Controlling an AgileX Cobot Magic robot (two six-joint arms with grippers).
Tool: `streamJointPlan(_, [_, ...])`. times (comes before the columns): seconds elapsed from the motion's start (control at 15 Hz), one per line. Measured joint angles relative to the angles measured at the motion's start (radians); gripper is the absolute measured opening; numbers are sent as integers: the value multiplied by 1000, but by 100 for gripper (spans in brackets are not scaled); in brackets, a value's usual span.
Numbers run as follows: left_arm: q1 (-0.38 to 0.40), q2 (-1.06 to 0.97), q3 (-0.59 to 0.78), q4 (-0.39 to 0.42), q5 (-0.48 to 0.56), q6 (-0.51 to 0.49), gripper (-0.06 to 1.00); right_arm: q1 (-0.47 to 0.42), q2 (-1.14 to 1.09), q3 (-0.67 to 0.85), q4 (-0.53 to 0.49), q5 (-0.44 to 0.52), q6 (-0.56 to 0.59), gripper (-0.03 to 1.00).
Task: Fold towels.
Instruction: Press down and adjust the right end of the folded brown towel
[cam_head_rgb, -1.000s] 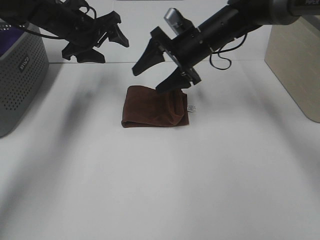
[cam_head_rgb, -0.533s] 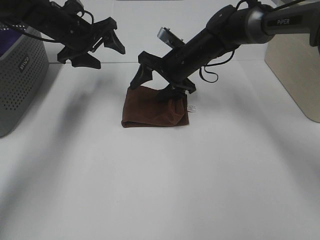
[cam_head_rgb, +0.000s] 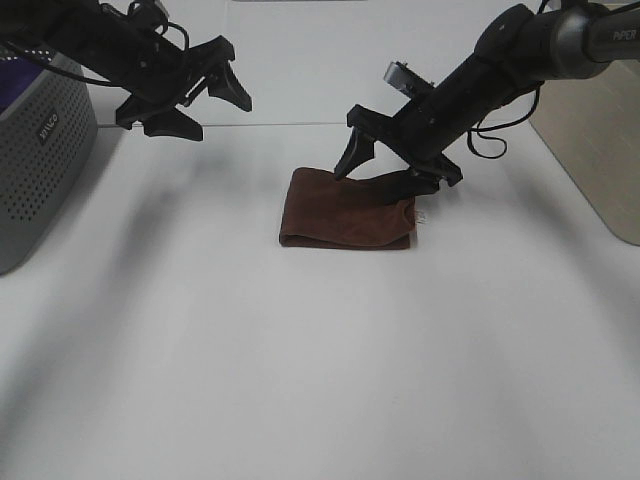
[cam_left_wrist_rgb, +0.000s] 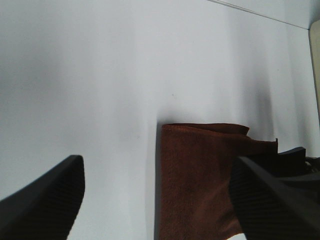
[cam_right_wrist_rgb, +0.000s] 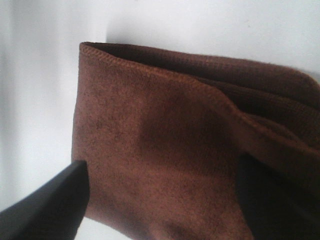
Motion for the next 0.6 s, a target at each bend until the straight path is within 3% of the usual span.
streamJointPlan(0.33, [0, 0, 0, 1, 3, 0, 76, -11, 0, 0, 20, 99, -39, 77])
streamJointPlan(0.6, [0, 0, 0, 5, 9, 0, 76, -18, -43, 0, 12, 107, -45, 77])
